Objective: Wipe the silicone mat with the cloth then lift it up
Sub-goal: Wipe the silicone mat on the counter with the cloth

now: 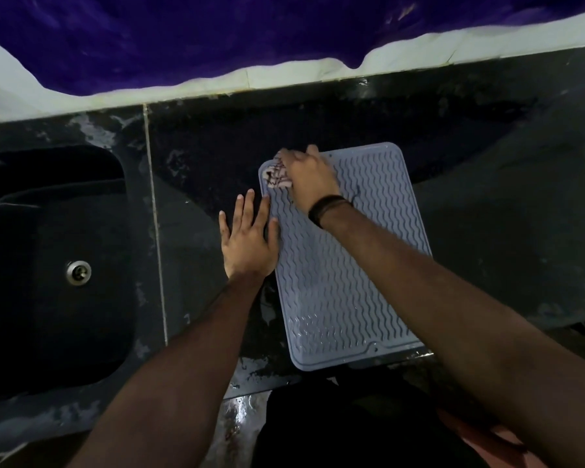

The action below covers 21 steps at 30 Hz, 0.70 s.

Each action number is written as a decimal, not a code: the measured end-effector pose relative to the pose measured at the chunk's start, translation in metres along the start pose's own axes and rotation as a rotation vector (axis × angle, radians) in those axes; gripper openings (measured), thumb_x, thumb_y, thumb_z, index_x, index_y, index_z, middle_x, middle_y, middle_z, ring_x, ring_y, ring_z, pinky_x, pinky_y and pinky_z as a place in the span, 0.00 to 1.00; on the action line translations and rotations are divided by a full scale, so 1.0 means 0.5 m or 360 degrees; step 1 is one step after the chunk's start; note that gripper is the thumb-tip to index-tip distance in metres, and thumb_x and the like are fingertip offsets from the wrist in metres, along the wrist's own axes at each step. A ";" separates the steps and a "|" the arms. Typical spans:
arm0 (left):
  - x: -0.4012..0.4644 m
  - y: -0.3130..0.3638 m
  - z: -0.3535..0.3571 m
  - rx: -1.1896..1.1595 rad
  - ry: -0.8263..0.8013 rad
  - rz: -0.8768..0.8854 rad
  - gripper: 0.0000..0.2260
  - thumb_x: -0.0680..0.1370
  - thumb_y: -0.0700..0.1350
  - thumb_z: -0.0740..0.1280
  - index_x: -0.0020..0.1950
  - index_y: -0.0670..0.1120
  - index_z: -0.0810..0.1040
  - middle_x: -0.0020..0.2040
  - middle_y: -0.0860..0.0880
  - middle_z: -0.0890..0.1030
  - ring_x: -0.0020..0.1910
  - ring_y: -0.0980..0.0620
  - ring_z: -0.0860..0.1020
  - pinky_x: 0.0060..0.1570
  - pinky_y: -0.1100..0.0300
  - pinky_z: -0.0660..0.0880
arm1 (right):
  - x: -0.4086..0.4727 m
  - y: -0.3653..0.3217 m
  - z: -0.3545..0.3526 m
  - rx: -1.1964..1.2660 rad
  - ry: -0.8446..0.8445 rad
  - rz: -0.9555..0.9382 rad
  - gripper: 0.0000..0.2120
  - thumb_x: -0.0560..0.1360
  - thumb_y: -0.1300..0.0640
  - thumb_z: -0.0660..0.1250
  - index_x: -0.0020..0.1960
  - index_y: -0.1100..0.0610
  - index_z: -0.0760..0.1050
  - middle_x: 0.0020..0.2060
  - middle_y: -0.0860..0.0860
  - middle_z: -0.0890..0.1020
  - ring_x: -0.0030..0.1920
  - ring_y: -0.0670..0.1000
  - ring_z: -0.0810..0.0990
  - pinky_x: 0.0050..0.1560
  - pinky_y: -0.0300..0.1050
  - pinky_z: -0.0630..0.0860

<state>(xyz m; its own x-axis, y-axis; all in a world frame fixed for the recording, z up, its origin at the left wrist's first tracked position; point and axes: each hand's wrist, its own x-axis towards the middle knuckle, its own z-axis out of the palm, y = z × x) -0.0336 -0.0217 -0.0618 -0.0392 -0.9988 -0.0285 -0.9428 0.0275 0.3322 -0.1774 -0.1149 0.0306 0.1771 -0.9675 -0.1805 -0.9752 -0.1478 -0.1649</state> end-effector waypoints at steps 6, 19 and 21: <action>-0.001 0.001 -0.002 0.0033 -0.0008 -0.0007 0.24 0.86 0.55 0.48 0.82 0.53 0.62 0.84 0.50 0.57 0.83 0.51 0.51 0.80 0.40 0.46 | -0.054 -0.006 0.070 -0.0061 0.0033 -0.0068 0.20 0.77 0.60 0.59 0.69 0.57 0.69 0.66 0.53 0.74 0.66 0.58 0.67 0.62 0.54 0.68; -0.002 0.000 -0.009 0.0009 -0.0040 0.0019 0.24 0.87 0.55 0.48 0.83 0.53 0.59 0.84 0.49 0.56 0.83 0.50 0.50 0.80 0.40 0.45 | -0.200 0.003 0.040 0.0050 -0.0026 -0.0060 0.20 0.70 0.59 0.69 0.61 0.53 0.75 0.58 0.51 0.80 0.63 0.57 0.69 0.61 0.54 0.71; -0.004 0.003 -0.013 0.0026 -0.0045 0.0020 0.24 0.87 0.54 0.50 0.84 0.54 0.58 0.84 0.49 0.55 0.84 0.50 0.50 0.80 0.40 0.45 | -0.142 -0.006 0.032 0.0084 0.0042 0.0024 0.20 0.72 0.61 0.65 0.64 0.55 0.72 0.60 0.51 0.78 0.63 0.56 0.68 0.60 0.54 0.71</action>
<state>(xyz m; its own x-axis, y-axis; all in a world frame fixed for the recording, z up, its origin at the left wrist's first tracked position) -0.0326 -0.0202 -0.0552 -0.0602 -0.9969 -0.0514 -0.9475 0.0408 0.3173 -0.1850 -0.0426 0.0284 0.1581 -0.9747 -0.1579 -0.9693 -0.1226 -0.2133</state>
